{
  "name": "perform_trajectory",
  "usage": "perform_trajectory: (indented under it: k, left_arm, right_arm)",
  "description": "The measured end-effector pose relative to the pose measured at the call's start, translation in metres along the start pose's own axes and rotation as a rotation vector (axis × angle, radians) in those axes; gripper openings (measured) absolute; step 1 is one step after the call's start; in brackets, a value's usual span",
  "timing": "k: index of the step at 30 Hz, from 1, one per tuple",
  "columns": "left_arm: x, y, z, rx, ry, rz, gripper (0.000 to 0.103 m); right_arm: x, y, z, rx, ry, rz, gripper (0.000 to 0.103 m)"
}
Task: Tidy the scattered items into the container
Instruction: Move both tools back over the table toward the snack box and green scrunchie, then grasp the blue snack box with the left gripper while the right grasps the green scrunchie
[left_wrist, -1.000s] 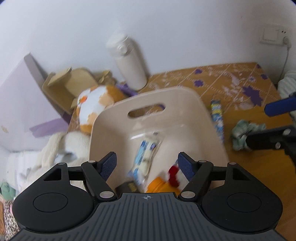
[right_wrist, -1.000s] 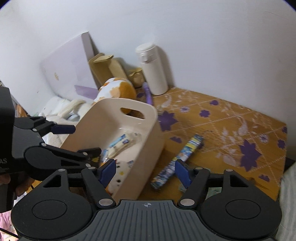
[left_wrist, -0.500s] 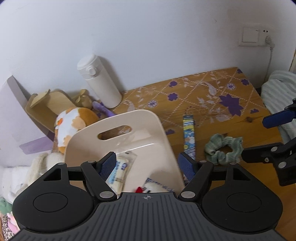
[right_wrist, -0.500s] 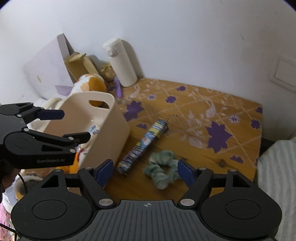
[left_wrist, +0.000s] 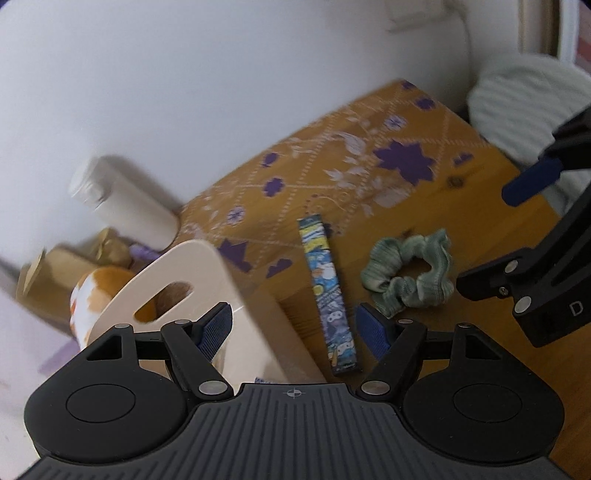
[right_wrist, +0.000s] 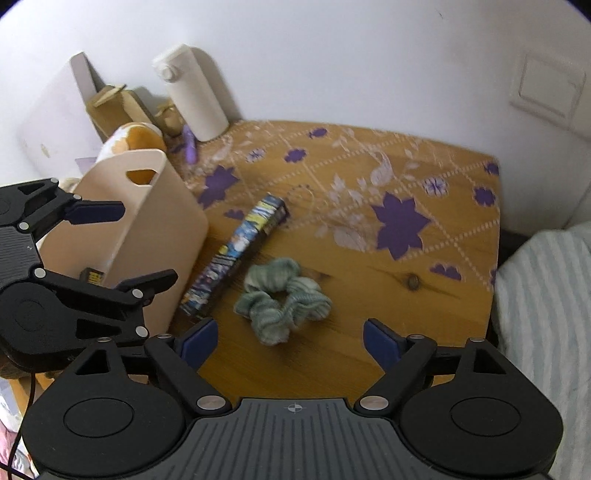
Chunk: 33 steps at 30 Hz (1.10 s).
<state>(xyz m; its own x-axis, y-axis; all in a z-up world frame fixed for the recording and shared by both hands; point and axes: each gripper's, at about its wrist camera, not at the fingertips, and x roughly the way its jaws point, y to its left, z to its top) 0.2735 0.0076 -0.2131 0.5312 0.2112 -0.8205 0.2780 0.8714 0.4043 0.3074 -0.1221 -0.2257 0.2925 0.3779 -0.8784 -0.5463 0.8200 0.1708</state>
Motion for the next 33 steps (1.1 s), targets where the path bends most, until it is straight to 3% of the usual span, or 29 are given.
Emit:
perform_trajectory:
  k: [2, 9, 11, 22, 33]
  left_arm:
    - [0.007, -0.005, 0.003, 0.038, 0.001, 0.019, 0.082]
    - [0.006, -0.007, 0.023, 0.113, -0.074, 0.105, 0.082]
    - [0.009, -0.012, 0.032, 0.137, -0.079, 0.097, 0.082]
    - [0.064, -0.043, 0.036, 0.281, 0.08, 0.095, 0.082]
    - [0.1, -0.041, 0.038, 0.269, 0.219, 0.063, 0.082]
  right_arm:
    - [0.006, -0.005, -0.003, 0.021, 0.008, 0.006, 0.087]
    - [0.022, -0.025, -0.001, 0.089, -0.004, -0.012, 0.087]
    - [0.027, -0.033, 0.002, 0.121, -0.01, -0.005, 0.087]
    - [0.054, -0.042, 0.013, 0.113, 0.012, 0.017, 0.087]
    - [0.076, -0.033, 0.021, -0.001, 0.054, -0.063, 0.083]
